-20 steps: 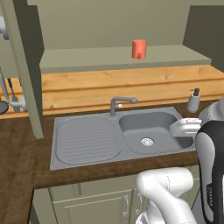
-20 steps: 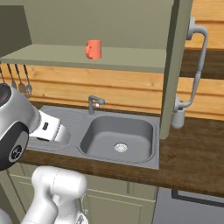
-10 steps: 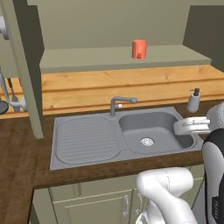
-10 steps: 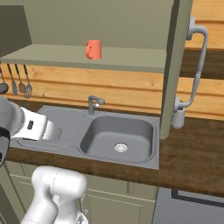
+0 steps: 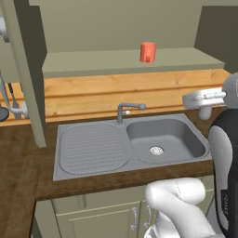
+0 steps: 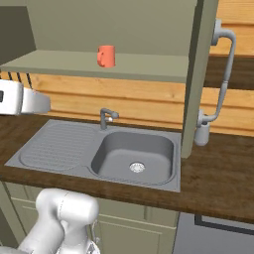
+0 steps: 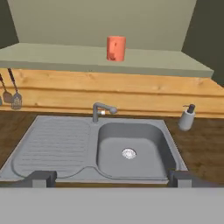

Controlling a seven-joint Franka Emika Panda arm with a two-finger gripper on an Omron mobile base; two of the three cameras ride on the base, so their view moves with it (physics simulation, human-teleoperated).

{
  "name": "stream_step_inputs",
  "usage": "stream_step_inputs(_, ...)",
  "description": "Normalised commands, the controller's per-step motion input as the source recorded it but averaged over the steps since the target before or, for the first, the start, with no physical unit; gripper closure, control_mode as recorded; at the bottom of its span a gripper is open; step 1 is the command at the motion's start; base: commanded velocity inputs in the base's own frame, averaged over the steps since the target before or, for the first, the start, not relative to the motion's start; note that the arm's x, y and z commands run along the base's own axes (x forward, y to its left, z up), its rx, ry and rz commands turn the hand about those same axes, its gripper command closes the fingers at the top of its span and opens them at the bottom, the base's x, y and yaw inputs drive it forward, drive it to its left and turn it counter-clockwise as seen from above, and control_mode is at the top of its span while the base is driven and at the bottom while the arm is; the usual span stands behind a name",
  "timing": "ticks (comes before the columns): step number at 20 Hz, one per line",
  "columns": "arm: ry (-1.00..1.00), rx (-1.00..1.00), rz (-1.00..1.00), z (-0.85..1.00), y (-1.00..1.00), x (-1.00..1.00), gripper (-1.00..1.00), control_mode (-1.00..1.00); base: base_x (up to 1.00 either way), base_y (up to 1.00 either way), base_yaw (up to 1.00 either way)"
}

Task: Gather all objects into one cabinet and sort the glasses and bowls to opposite sides.

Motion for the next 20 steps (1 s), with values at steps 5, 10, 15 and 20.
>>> stream_step_inputs(5, -0.05, -0.09, 0.00, 0.90, 0.09, 0.61, -1.00, -1.00, 0.00, 0.00, 0.00)
stream_step_inputs(10, 0.01, -0.12, 0.00, 0.21, 0.04, 0.81, -1.00, -1.00, 0.00, 0.00, 0.00)
stream_step_inputs(15, 0.03, -0.02, -0.04, -0.34, 0.00, 0.73, -1.00, -1.00, 0.00, 0.00, 0.00)
stream_step_inputs(20, 0.00, 0.08, -0.06, -0.23, 0.00, 0.71, -1.00, -1.00, 0.00, 0.00, 0.00)
